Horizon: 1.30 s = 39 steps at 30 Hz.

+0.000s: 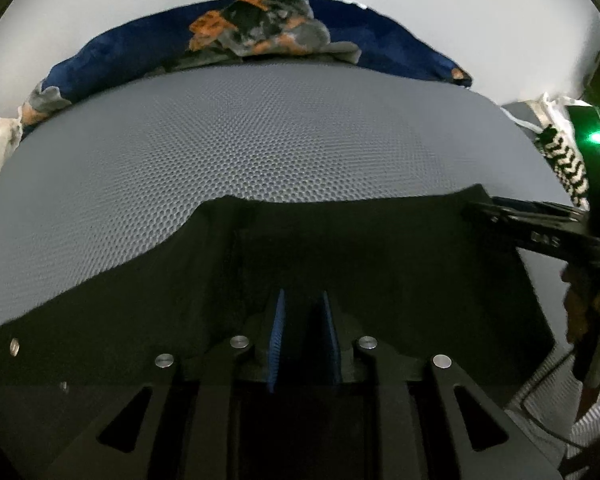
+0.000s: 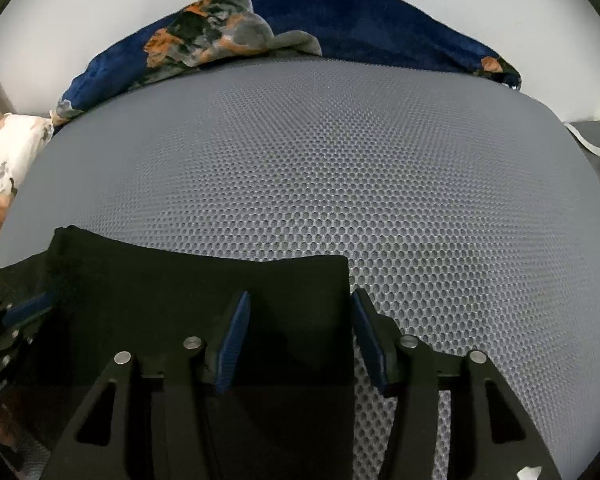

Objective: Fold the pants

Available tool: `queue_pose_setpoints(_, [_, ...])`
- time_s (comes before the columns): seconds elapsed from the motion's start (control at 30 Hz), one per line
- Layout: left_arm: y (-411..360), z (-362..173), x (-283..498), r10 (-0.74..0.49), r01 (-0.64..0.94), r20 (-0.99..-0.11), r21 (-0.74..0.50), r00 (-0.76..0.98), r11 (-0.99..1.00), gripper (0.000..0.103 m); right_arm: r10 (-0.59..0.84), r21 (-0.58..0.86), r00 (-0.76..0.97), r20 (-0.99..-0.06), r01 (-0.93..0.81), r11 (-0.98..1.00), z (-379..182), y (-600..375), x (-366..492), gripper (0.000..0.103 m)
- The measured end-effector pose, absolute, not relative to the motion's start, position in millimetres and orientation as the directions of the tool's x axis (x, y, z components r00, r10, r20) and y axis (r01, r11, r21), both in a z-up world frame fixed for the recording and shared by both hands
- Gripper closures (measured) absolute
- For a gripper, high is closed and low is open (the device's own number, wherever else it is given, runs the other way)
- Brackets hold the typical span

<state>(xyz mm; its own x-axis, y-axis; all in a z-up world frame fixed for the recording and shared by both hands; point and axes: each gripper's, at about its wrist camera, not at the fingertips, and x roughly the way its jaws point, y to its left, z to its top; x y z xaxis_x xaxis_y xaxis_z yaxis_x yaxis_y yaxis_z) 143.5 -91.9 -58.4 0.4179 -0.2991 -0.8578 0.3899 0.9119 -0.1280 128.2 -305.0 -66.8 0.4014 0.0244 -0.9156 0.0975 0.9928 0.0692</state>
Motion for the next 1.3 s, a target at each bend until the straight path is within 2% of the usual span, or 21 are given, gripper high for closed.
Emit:
queue_pose_setpoints(0.27, [-88, -46, 93, -0.339, 0.41, -0.847, -0.16, 0.41, 0.898, 0.076, 0.022, 0.051, 0.453, -0.891, 0.05, 0.997, -36, -289, 103, 0.051])
queue_pose_setpoints(0.37, [-92, -55, 80, -0.338, 0.422, -0.862, -0.165, 0.378, 0.892, 0.075, 0.047, 0.068, 0.446, -0.894, 0.032, 0.997, -31, -281, 88, 0.044])
queue_pose_setpoints(0.63, [-91, -72, 64, -0.319, 0.43, -0.889, -0.16, 0.329, 0.889, 0.075, 0.08, 0.097, 0.354, -0.932, 0.03, 0.995, -53, -276, 47, 0.043])
queue_pose_setpoints(0.87, [-90, -71, 56, -0.311, 0.426, -0.886, -0.147, 0.345, 0.893, 0.074, 0.08, 0.094, 0.341, -0.937, 0.026, 0.995, -56, -273, 26, 0.043])
queue_pose_setpoints(1.13, [-76, -56, 52, -0.269, 0.388, -0.872, -0.101, 0.408, 0.916, 0.054, 0.059, 0.069, 0.338, -0.939, 0.018, 0.997, -60, -261, 23, 0.041])
queue_pose_setpoints(1.3, [-56, -45, 54, -0.223, 0.341, -0.866, -0.066, 0.447, 0.938, 0.053, 0.075, 0.077, 0.331, -0.941, -0.008, 0.997, -57, -248, 29, 0.041])
